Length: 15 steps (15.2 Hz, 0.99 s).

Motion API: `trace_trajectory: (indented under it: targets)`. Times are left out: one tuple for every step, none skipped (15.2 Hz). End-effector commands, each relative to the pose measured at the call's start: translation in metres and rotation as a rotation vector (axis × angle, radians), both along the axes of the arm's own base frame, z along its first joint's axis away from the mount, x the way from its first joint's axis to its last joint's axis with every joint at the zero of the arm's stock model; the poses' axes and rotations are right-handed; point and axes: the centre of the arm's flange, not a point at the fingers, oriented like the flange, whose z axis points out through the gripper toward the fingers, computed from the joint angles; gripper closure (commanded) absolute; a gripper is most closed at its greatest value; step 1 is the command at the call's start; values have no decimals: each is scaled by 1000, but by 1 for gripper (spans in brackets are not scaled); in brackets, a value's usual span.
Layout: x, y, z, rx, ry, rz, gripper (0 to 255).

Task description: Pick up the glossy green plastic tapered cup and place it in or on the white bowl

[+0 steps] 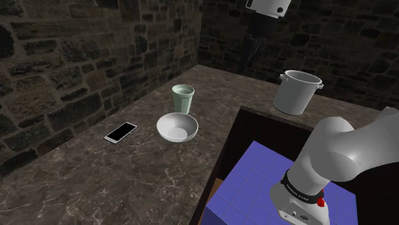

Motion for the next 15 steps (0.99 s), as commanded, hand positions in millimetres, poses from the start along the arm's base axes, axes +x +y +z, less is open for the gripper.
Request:
trace_trajectory:
  targets:
    - [0, 0, 0, 0, 0, 0, 0]
    - [12, -4, -6, 5, 4, -6, 0]
    - [23, -9, -12, 11, 8, -13, 0]
    - [35, -13, -18, 16, 12, -19, 0]
    - [47, -17, -25, 22, 16, -26, 0]
    - [58, -22, -31, 27, 20, -32, 0]
    - [70, -26, -37, 33, 24, -39, 0]
    - [81, -31, -44, 38, 28, -45, 0]
    - [92, -35, -50, 44, 32, -52, 0]
    - [104, -40, -57, 49, 35, -58, 0]
    - [115, -44, -64, 54, 39, -64, 0]
    - [126, -49, -70, 60, 43, -71, 0]
    - [137, -54, -77, 65, 47, -77, 0]
    - [149, -58, -84, 71, 51, -84, 0]
    - [160, -63, -91, 76, 55, -90, 0]
